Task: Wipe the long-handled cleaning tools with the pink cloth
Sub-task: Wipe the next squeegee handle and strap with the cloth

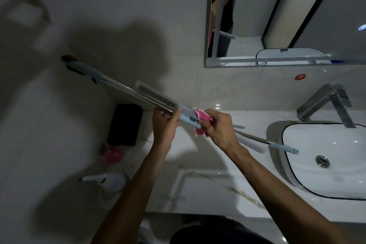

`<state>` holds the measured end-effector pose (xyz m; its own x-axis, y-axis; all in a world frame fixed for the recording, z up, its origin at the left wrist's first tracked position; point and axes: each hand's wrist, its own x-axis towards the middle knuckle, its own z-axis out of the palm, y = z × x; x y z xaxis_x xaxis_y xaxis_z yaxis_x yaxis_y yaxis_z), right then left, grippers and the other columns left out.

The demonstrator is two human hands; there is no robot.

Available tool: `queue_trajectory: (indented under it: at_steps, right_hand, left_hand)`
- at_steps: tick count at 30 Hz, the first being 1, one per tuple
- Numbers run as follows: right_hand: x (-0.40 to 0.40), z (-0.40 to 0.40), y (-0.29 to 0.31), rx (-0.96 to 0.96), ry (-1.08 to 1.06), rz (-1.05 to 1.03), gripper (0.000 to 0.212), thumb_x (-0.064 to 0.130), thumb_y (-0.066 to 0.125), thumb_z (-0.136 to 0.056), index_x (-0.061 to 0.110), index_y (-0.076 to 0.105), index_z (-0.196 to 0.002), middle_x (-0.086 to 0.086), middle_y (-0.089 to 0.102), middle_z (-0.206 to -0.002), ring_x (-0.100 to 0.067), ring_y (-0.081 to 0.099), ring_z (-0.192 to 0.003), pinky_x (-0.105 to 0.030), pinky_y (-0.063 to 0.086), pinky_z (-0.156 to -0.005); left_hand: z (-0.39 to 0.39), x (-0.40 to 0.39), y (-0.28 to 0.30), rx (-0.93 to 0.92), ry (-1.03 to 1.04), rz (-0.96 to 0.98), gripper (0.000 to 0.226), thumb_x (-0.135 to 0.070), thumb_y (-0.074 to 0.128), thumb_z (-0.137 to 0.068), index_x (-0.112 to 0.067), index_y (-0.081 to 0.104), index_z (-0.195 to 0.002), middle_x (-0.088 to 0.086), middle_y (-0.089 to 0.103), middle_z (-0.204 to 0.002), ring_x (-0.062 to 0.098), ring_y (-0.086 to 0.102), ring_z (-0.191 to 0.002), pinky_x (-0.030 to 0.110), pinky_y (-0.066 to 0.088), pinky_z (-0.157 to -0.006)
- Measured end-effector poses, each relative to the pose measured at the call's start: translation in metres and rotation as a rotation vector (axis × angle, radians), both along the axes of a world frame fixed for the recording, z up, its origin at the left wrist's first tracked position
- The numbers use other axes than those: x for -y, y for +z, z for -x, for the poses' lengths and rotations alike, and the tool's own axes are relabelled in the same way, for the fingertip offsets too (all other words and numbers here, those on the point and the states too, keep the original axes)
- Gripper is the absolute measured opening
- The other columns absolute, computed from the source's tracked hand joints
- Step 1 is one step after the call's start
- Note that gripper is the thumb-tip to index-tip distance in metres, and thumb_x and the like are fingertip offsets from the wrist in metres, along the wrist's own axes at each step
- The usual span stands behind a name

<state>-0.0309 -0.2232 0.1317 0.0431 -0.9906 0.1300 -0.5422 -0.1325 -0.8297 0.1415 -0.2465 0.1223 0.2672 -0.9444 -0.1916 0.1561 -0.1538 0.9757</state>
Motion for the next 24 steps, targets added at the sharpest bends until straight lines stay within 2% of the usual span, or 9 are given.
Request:
queue_trajectory:
  at_steps: [3, 7, 10, 12, 14, 16, 19, 21, 24]
  right_hand:
    - [-0.001, 0.0, 0.006, -0.005, 0.007, -0.008, 0.03, 0.012, 0.067, -0.092, 0.032, 0.056, -0.073, 0.014, 0.059, -0.059, -0.001, 0.055, -0.052, -0.009, 0.037, -0.053]
    - [0.013, 0.017, 0.001, -0.206, 0.031, -0.209, 0.021, 0.016, 0.065, -0.092, 0.021, 0.057, -0.073, 0.003, 0.061, -0.066, -0.012, 0.059, -0.06, -0.022, 0.048, -0.06]
    - [0.013, 0.025, 0.0, -0.257, 0.036, -0.277, 0.027, 0.012, 0.061, -0.091, 0.019, 0.051, -0.067, 0.003, 0.057, -0.062, -0.01, 0.053, -0.056, -0.015, 0.04, -0.055]
    - [0.01, 0.023, 0.0, -0.199, 0.002, -0.21, 0.02, 0.013, 0.059, -0.094, 0.015, 0.055, -0.075, -0.002, 0.061, -0.07, -0.016, 0.058, -0.063, -0.024, 0.046, -0.061]
    - [0.007, 0.021, 0.001, -0.077, -0.043, -0.147, 0.019, 0.01, 0.057, -0.096, 0.014, 0.056, -0.077, -0.003, 0.06, -0.073, -0.017, 0.059, -0.065, -0.026, 0.048, -0.061]
    - [0.008, 0.023, 0.001, -0.012, -0.076, -0.103, 0.018, 0.009, 0.057, -0.096, 0.013, 0.057, -0.078, -0.005, 0.062, -0.074, -0.021, 0.062, -0.067, -0.031, 0.051, -0.062]
    - [0.009, 0.028, 0.0, 0.055, -0.113, -0.069, 0.015, 0.01, 0.062, -0.095, 0.006, 0.06, -0.08, -0.01, 0.066, -0.075, -0.028, 0.064, -0.071, -0.043, 0.056, -0.067]
    - [0.008, 0.03, -0.001, 0.097, -0.146, -0.04, 0.013, 0.01, 0.063, -0.095, 0.006, 0.062, -0.082, -0.009, 0.065, -0.076, -0.028, 0.065, -0.071, -0.044, 0.057, -0.068]
    - [0.006, 0.027, -0.002, 0.163, -0.168, -0.014, 0.009, 0.012, 0.062, -0.097, 0.006, 0.067, -0.091, -0.006, 0.066, -0.079, -0.024, 0.066, -0.073, -0.046, 0.06, -0.07]
  left_hand:
    - [-0.003, 0.011, 0.003, -0.03, 0.029, 0.034, 0.028, -0.003, 0.074, -0.087, -0.002, 0.055, -0.109, -0.003, 0.075, -0.084, 0.013, 0.073, -0.082, 0.037, 0.058, -0.073]
    - [-0.006, 0.019, 0.008, -0.068, 0.045, 0.076, 0.03, 0.005, 0.069, -0.088, -0.016, 0.053, -0.101, -0.01, 0.074, -0.074, 0.002, 0.068, -0.07, 0.038, 0.055, -0.074]
    - [-0.005, 0.017, 0.0, -0.1, 0.082, 0.066, 0.024, 0.002, 0.065, -0.092, -0.011, 0.05, -0.106, -0.012, 0.073, -0.074, 0.0, 0.067, -0.073, 0.033, 0.058, -0.07]
    - [-0.003, 0.017, -0.005, -0.15, 0.168, 0.036, 0.02, -0.003, 0.065, -0.093, -0.008, 0.051, -0.106, -0.009, 0.071, -0.078, 0.006, 0.067, -0.078, 0.033, 0.059, -0.071]
    - [-0.001, 0.02, -0.008, -0.116, 0.265, 0.005, 0.034, -0.012, 0.071, -0.088, 0.001, 0.05, -0.112, 0.005, 0.068, -0.094, 0.017, 0.065, -0.086, 0.033, 0.056, -0.072]
    - [0.0, 0.016, -0.008, 0.064, 0.283, 0.012, 0.066, -0.027, 0.076, -0.082, 0.001, 0.043, -0.131, 0.014, 0.062, -0.123, 0.02, 0.063, -0.105, 0.03, 0.055, -0.087]
    - [-0.004, 0.009, -0.007, 0.423, 0.282, 0.072, 0.115, -0.059, 0.071, -0.073, -0.004, 0.014, -0.157, 0.017, 0.022, -0.161, 0.023, 0.028, -0.147, 0.017, 0.02, -0.117]
    - [-0.006, 0.01, -0.005, 0.739, 0.31, 0.138, 0.105, -0.062, 0.063, -0.082, -0.006, 0.017, -0.158, 0.026, 0.003, -0.164, 0.035, 0.009, -0.152, 0.03, 0.01, -0.122]
    - [-0.001, 0.012, 0.002, 1.11, 0.315, 0.349, 0.053, -0.044, 0.056, -0.095, -0.017, 0.056, -0.14, 0.035, 0.012, -0.159, 0.05, 0.013, -0.148, 0.052, 0.017, -0.119]
